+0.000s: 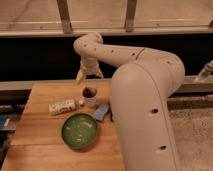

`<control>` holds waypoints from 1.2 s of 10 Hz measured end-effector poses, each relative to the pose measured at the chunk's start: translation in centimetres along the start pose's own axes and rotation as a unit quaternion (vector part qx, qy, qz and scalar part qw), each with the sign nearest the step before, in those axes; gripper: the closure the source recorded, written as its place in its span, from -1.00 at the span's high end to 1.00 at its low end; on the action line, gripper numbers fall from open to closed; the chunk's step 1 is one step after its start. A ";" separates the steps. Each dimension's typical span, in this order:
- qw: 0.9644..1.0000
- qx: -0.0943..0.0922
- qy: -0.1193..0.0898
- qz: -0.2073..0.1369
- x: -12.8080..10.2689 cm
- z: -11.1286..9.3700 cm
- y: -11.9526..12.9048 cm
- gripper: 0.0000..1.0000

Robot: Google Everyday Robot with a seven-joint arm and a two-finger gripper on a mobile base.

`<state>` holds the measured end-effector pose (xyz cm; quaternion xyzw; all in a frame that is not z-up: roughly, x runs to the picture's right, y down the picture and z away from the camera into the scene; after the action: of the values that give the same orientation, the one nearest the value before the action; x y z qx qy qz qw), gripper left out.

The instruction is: Drag the ceramic bowl in a circle

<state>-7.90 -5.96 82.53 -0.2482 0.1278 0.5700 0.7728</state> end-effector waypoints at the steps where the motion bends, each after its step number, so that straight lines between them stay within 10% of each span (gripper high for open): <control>1: 1.000 0.000 -0.002 0.012 -0.7 -0.6 -1.6 0.60; 5: 0.999 -0.002 0.012 0.043 1.3 -0.6 -3.9 0.60; 12: 0.995 -0.034 0.049 0.085 15.4 0.4 -1.1 0.60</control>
<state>-1.98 6.62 75.73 -0.2900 0.1665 0.6250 0.7054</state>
